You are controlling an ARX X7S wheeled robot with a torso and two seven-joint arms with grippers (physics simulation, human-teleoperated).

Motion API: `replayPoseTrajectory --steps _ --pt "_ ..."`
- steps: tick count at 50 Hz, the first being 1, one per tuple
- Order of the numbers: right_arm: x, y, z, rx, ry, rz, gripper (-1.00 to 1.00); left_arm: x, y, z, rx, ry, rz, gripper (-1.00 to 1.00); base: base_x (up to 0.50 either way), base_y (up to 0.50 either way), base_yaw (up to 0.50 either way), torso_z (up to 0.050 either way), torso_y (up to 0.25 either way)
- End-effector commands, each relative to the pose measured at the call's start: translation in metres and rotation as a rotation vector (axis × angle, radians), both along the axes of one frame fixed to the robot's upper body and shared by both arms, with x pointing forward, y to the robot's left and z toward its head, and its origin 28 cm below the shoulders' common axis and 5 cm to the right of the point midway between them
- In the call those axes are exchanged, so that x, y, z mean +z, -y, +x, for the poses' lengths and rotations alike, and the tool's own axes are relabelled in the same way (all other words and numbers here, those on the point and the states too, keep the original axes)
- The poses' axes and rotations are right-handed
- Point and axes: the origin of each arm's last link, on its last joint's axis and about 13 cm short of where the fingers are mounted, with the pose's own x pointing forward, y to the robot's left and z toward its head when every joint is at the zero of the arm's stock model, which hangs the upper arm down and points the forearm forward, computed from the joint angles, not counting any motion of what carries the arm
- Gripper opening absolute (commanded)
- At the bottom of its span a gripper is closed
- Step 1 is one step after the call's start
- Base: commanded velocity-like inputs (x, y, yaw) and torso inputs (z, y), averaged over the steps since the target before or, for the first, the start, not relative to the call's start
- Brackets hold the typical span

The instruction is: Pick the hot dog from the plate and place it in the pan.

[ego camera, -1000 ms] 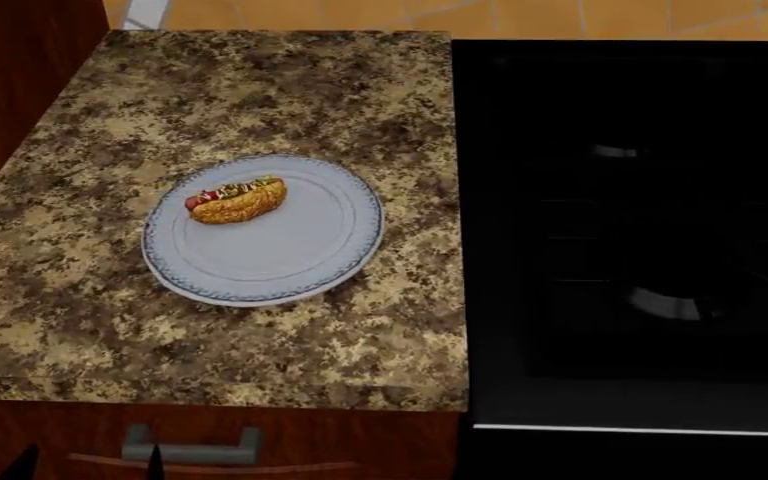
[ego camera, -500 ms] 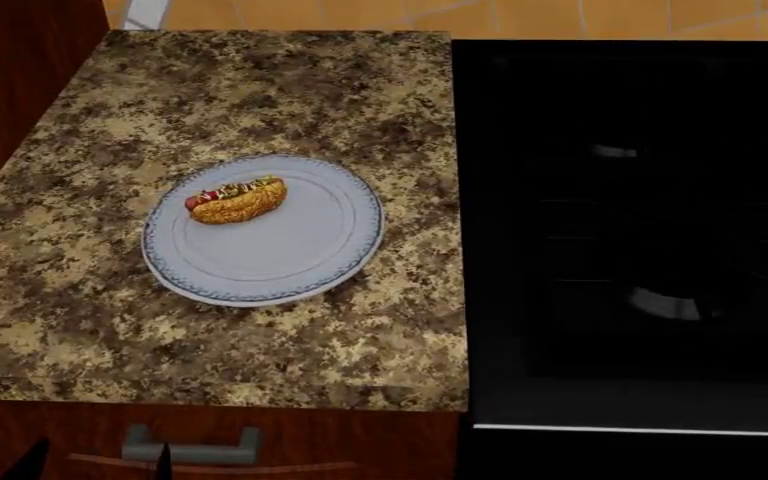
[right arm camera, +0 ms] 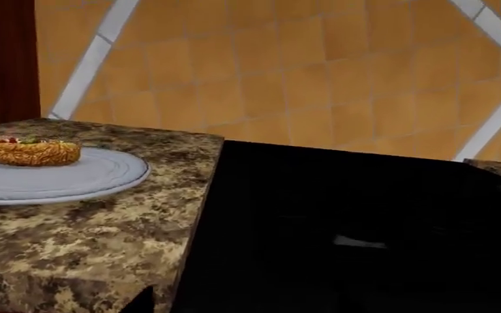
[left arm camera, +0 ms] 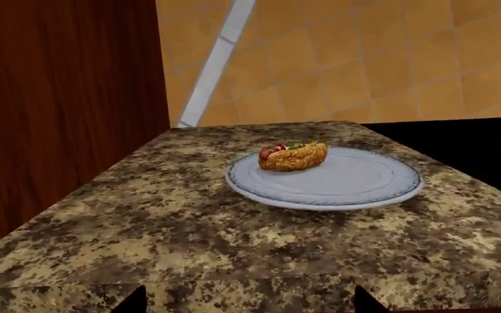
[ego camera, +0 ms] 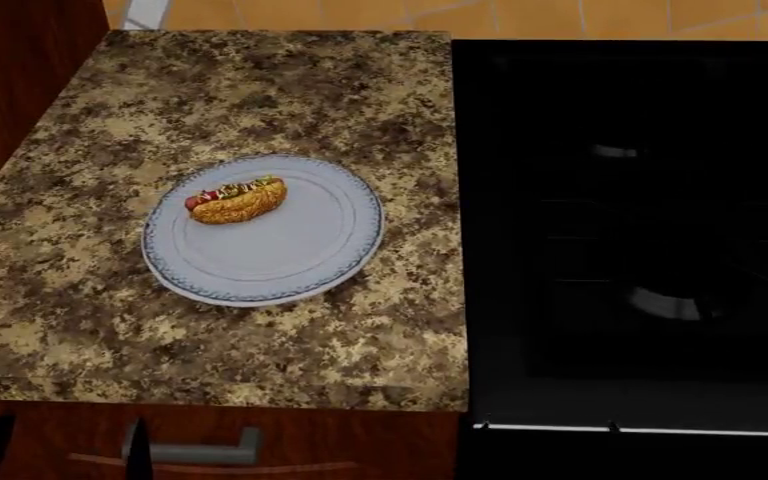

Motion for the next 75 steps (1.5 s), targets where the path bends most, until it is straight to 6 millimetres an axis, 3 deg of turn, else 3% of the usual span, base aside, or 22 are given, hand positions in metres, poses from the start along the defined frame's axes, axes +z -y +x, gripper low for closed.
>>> replayPoseTrajectory --steps 1,11,15,24,35,43,56,62,75 --pt "0.045 0.003 -0.007 -0.016 0.050 -0.016 1.00 0.032 0.002 -0.011 0.003 0.036 0.005 1.00 0.00 0.00 0.00 0.000 0.000" --pt "0.079 0.007 -0.009 -0.032 0.070 -0.039 1.00 0.089 0.000 -0.017 -0.015 0.078 -0.014 1.00 0.00 0.00 0.00 0.000 0.000" --pt "0.097 0.009 -0.004 -0.022 0.075 -0.062 1.00 0.095 0.001 -0.012 -0.034 0.052 -0.007 1.00 0.00 0.00 0.00 0.000 0.000" --pt "0.130 0.020 0.009 -0.023 0.093 -0.104 1.00 0.149 -0.010 0.002 -0.092 0.074 0.005 1.00 0.00 0.00 0.00 0.000 0.000" --pt "0.145 0.038 0.027 -0.010 0.049 -0.076 1.00 0.162 -0.022 0.021 -0.112 -0.021 -0.023 1.00 0.00 0.00 0.00 0.000 0.000" --pt "0.155 0.052 0.027 -0.024 0.012 -0.070 1.00 0.182 -0.036 0.031 -0.107 -0.028 -0.005 1.00 0.00 0.00 0.00 0.000 0.000" --pt "0.158 0.059 0.026 0.001 -0.046 -0.075 1.00 0.179 -0.043 0.042 -0.116 -0.076 -0.008 1.00 0.00 0.00 0.00 0.000 0.000" --pt "0.165 0.059 0.028 -0.026 -0.008 -0.118 1.00 0.178 -0.042 0.040 -0.136 -0.084 0.006 1.00 0.00 0.00 0.00 0.000 0.000" --pt "0.160 0.053 0.027 0.013 -0.032 -0.144 1.00 0.181 -0.044 0.040 -0.160 -0.093 0.053 1.00 0.20 0.10 0.00 0.000 0.000"
